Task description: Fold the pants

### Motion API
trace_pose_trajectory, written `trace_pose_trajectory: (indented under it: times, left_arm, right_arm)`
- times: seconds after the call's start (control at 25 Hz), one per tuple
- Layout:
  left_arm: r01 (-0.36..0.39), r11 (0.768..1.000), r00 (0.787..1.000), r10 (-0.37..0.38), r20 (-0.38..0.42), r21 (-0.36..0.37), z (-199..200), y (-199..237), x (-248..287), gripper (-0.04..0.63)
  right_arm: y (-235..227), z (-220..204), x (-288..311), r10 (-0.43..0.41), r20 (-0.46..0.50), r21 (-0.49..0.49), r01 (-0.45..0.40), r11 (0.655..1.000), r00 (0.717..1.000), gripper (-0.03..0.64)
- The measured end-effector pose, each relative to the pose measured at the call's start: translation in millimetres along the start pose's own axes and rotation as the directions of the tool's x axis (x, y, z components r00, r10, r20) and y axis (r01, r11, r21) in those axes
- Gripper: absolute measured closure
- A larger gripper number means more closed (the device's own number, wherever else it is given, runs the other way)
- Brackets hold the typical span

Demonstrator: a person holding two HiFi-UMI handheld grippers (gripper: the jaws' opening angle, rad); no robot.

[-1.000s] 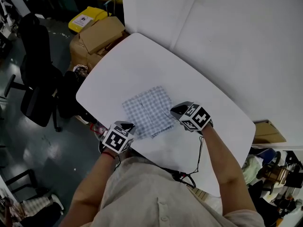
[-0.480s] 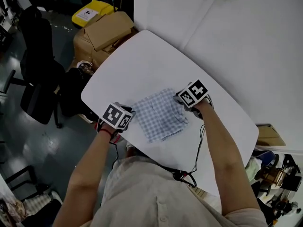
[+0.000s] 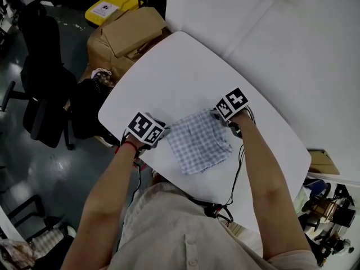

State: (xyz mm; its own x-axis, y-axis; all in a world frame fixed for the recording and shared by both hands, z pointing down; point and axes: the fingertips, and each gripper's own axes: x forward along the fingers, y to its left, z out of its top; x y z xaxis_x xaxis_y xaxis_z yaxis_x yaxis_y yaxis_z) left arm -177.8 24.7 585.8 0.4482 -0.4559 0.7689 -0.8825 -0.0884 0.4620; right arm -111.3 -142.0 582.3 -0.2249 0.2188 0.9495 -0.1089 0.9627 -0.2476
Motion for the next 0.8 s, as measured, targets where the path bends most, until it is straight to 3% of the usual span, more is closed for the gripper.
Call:
trace_pose_trajectory:
  times: [0.32, 0.56, 0.8]
  left_arm:
    - [0.031, 0.999, 0.997, -0.03, -0.074, 0.011, -6.8, 5.6, 17.9, 0.491]
    - [0.038, 0.999, 0.994, -0.037, -0.099, 0.011, -12.2, 5.8, 22.8, 0.555]
    - [0.074, 0.997, 0.994, -0.077, -0.081, -0.035, -16.4, 2.2, 7.9, 0.565]
  right_arm:
    - [-6.0, -1.1, 17.3, 0.014, -0.068, 0.046, -0.011, 0.999, 0.998, 0.546]
    - [-8.9, -2.1, 18.6, 0.01, -0.08, 0.06, -0.006, 0.998, 0.997, 0.597]
    - [-27.9, 8.3, -3.0, -0.077, -0.031, 0.024, 0.078, 0.997, 0.997, 0.6]
